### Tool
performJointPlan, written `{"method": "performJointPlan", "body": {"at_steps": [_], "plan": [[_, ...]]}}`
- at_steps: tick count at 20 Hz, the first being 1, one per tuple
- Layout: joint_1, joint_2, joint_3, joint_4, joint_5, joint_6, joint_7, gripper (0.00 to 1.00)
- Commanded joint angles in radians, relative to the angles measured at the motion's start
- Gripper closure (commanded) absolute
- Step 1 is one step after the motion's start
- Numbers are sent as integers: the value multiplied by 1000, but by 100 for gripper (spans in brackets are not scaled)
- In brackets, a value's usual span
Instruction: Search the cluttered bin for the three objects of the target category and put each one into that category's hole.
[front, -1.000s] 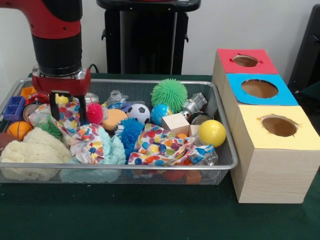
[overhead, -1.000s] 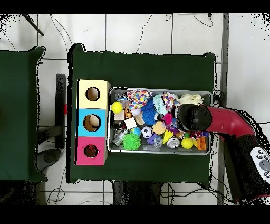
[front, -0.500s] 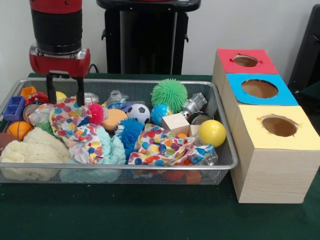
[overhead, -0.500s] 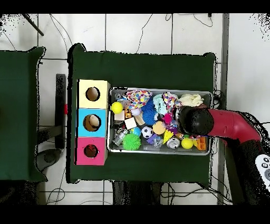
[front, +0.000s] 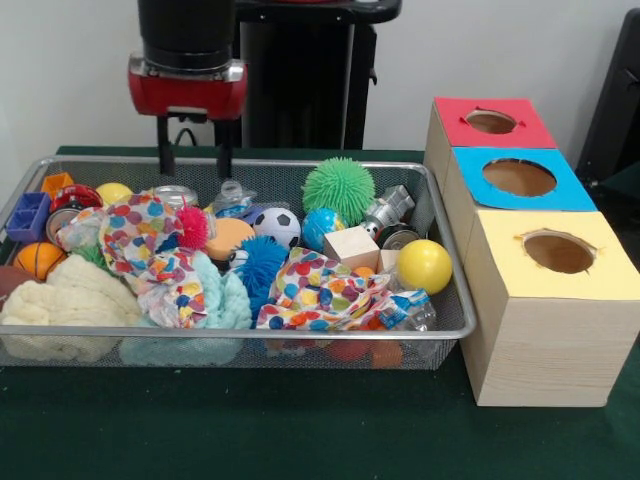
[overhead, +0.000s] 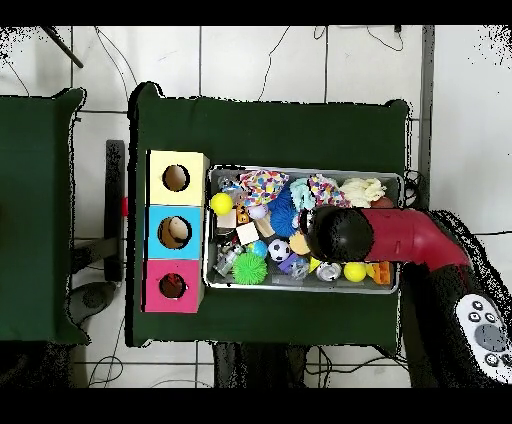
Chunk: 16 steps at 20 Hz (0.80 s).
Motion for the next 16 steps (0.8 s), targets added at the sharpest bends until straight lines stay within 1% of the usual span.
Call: {"method": "performJointPlan", "body": {"at_steps": [1, 3, 6, 10, 16], "plan": [[42, 4, 46, 114, 30, 30, -2, 0], [55, 17, 33, 103, 23, 19, 8, 0], [77, 65, 19, 75, 15, 6, 24, 0], [114, 135, 1, 44, 8, -42, 73, 0], [172, 230, -40, 12, -4, -149, 156, 0]]}}
